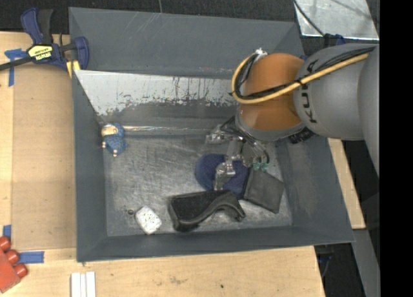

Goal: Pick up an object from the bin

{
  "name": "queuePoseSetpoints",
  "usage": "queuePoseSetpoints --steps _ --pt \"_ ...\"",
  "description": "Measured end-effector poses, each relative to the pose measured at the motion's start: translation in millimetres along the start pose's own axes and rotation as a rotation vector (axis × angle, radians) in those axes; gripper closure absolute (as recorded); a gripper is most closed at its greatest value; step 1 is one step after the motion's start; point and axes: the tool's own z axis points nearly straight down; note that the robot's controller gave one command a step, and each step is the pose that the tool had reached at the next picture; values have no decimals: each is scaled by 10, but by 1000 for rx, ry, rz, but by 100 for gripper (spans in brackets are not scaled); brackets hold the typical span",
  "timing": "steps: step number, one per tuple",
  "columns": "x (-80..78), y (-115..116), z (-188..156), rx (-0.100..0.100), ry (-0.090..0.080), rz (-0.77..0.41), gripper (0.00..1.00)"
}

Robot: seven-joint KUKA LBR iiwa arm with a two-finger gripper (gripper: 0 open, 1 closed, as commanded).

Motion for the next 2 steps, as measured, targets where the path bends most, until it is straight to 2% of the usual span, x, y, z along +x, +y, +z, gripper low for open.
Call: queuePoseSetpoints --steps 1,2 --pt "-9 12 -48 2 1 -6 100" --pt "-98 -376 -1445 7 -11 -183 100"
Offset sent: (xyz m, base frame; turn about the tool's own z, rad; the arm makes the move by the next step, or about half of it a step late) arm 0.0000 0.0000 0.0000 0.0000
